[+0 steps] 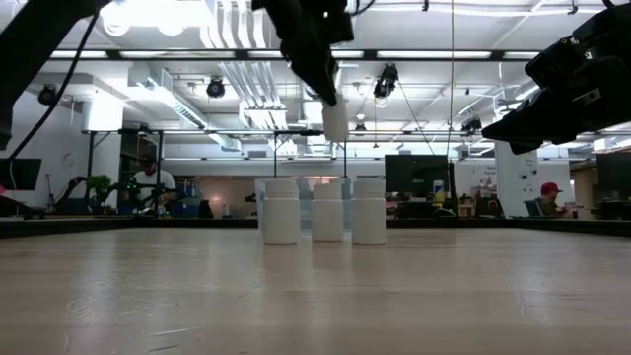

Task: Pick and place pill bottles into a basket
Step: Put the white pill bottle into the transparent bin

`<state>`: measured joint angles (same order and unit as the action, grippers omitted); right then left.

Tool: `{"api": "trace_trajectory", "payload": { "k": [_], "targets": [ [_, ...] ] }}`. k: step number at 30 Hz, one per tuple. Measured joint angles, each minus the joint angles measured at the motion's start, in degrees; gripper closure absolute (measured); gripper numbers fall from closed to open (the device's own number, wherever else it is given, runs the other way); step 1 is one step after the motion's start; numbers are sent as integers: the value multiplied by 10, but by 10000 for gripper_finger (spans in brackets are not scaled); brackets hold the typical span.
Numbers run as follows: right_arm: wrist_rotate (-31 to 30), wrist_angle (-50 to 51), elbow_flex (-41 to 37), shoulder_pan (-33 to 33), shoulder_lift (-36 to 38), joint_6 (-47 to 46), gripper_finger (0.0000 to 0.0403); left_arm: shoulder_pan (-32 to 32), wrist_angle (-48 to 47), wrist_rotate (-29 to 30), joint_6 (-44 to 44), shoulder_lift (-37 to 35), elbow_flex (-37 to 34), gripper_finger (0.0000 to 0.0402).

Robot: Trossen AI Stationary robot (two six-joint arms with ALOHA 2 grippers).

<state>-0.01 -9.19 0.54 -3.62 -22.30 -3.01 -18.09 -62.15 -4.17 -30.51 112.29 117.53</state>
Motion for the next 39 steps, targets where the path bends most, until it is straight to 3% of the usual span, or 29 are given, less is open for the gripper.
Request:
{"api": "trace_trajectory", "payload": {
  "k": [9,18,39],
  "targets": [
    [0,5,0,0,-1,2,394,-40,2,-33,-15,53,-3,254],
    [0,18,0,0,-1,-9,394,-41,5,0,-47,112,-9,254],
    [0,28,0,0,-1,-9,394,-62,82,7,-44,115,-86,254]
  ]
}}
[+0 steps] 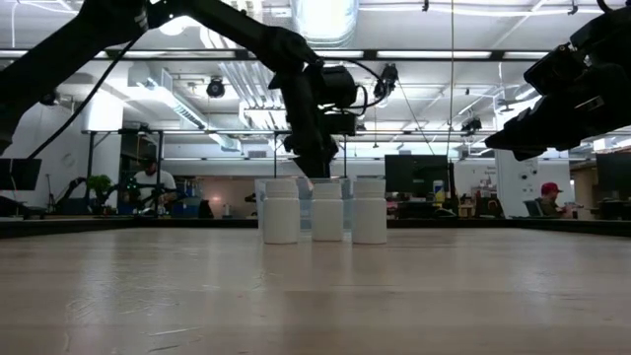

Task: Pick and place pill bottles into a basket
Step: Put the white pill bottle into the transparent bin

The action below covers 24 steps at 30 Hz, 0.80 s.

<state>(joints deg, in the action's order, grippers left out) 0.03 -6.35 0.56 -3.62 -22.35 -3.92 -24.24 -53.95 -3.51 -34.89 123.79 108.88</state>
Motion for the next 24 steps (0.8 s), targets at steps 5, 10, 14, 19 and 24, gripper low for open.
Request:
{"api": "trace_trajectory", "payload": {
  "k": [5,10,14,19,24],
  "targets": [
    [0,0,0,0,0,0,394,-5,14,0,0,0,-12,254],
    [0,2,0,0,0,0,394,-10,28,-1,0,-1,-27,254],
    [0,2,0,0,0,0,394,-13,33,-3,1,-2,-34,254],
    [0,2,0,0,0,0,394,-13,32,-3,2,-2,-35,239],
    [0,1,0,0,0,0,394,-13,28,0,15,-1,-35,202]
  ]
}}
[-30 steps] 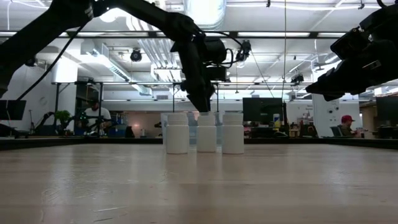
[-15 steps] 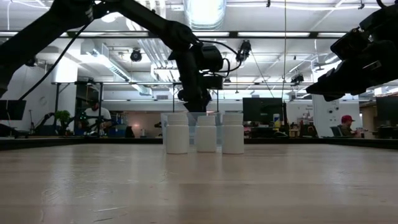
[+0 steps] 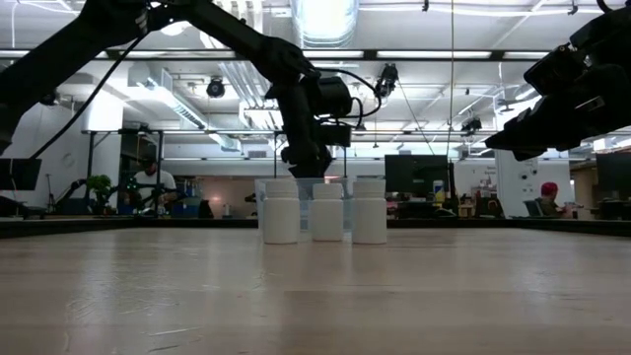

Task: Pick and place pill bottles into a basket
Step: Put the white pill bottle into the transparent bin, then put the left white pill bottle into the transparent bin

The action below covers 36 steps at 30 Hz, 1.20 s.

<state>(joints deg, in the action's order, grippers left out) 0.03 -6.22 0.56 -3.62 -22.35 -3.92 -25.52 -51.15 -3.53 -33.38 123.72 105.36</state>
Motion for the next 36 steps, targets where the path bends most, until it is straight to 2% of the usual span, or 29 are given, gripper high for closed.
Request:
{"api": "trace_trajectory", "payload": {
  "k": [6,21,25,36],
  "targets": [
    [0,0,0,0,0,0,394,0,0,0,1,0,0,172],
    [0,0,0,0,0,0,394,1,-15,0,2,-50,10,169],
    [-1,-1,0,0,0,0,394,6,-25,-7,16,-82,16,169],
    [-1,0,0,0,0,0,394,93,-67,-9,17,-150,10,169]
  ]
}}
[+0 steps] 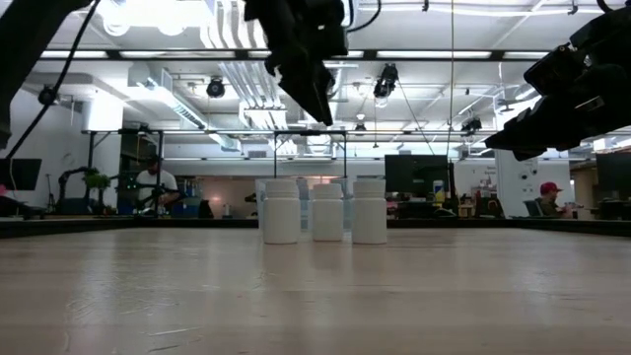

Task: Pick and place pill bottles into a basket
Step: Put the left white pill bottle into the transparent bin

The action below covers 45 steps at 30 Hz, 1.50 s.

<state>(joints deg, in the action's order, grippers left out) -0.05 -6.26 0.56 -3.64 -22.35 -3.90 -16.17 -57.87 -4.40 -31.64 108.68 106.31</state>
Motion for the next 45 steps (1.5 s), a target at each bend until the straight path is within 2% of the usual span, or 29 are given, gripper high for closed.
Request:
{"api": "trace_trajectory", "payload": {
  "k": [11,20,26,45],
  "targets": [
    [1,0,0,0,0,0,394,81,-47,14,90,-9,-26,168],
    [1,0,0,0,0,0,394,109,-36,15,145,-10,-103,168],
    [1,0,0,0,0,0,394,119,-11,16,155,-11,-138,168],
    [1,0,0,0,0,0,394,137,21,19,165,-11,-162,168]
  ]
}}
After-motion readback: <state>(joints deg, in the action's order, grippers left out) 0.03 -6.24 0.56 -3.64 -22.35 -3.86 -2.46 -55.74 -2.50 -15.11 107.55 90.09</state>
